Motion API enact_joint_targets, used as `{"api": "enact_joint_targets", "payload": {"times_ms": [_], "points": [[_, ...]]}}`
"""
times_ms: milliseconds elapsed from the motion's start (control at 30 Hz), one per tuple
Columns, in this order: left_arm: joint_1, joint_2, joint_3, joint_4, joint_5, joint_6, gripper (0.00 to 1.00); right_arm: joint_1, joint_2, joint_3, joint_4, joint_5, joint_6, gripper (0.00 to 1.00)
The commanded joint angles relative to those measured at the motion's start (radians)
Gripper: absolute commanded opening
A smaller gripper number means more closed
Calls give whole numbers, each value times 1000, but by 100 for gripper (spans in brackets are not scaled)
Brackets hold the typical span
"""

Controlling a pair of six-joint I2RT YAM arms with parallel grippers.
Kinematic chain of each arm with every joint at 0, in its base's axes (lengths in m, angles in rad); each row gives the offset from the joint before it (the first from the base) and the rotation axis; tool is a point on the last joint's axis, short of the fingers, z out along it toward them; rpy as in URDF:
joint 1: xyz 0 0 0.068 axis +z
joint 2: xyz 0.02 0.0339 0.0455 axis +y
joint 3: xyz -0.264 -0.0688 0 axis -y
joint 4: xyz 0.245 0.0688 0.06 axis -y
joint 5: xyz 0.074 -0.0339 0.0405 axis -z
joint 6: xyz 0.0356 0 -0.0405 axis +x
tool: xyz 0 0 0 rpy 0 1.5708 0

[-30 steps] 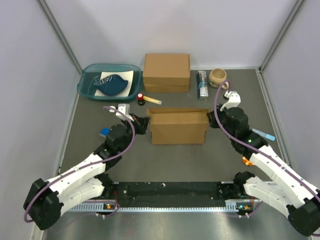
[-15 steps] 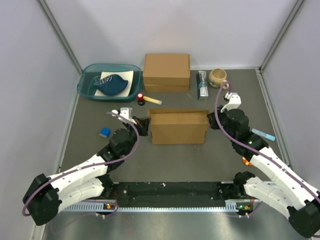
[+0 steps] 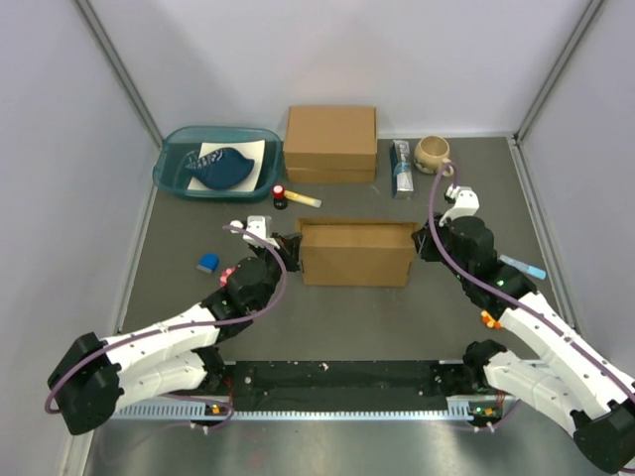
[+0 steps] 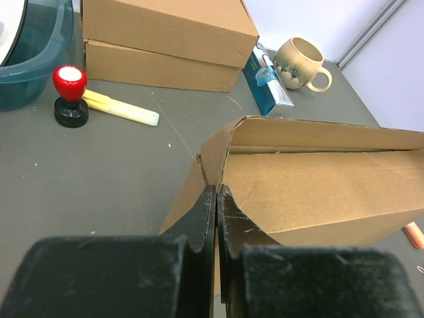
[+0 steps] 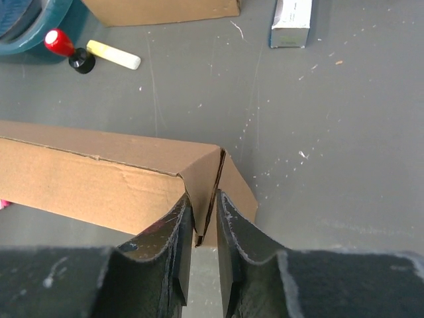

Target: Fold the paper box

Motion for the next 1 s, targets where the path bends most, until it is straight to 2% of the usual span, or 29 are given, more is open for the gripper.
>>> {"api": "enact_joint_targets", "payload": {"times_ms": [0, 267, 433, 767, 800, 867, 967], "points": [[-15, 69, -52, -294, 0, 23, 0, 10, 0, 62, -82, 24, -1, 20], [-22, 81, -35, -325, -27, 25, 0, 10, -7, 127, -85, 52, -24, 29], [-22, 90, -30, -326, -27, 22, 0, 10, 2, 157, -83, 70, -41, 28], [-25, 92, -26, -328, -23, 25, 0, 10, 43, 131, -63, 66, -57, 13], [-23, 92, -26, -328, -23, 26, 0, 8, 45, 122, -63, 66, -57, 11], [-25, 95, -27, -328, -23, 25, 0, 10, 46, 113, -63, 63, -55, 0], [-23, 105, -33, -323, -15, 15, 0, 10, 33, 85, -63, 55, -51, 0]]}}
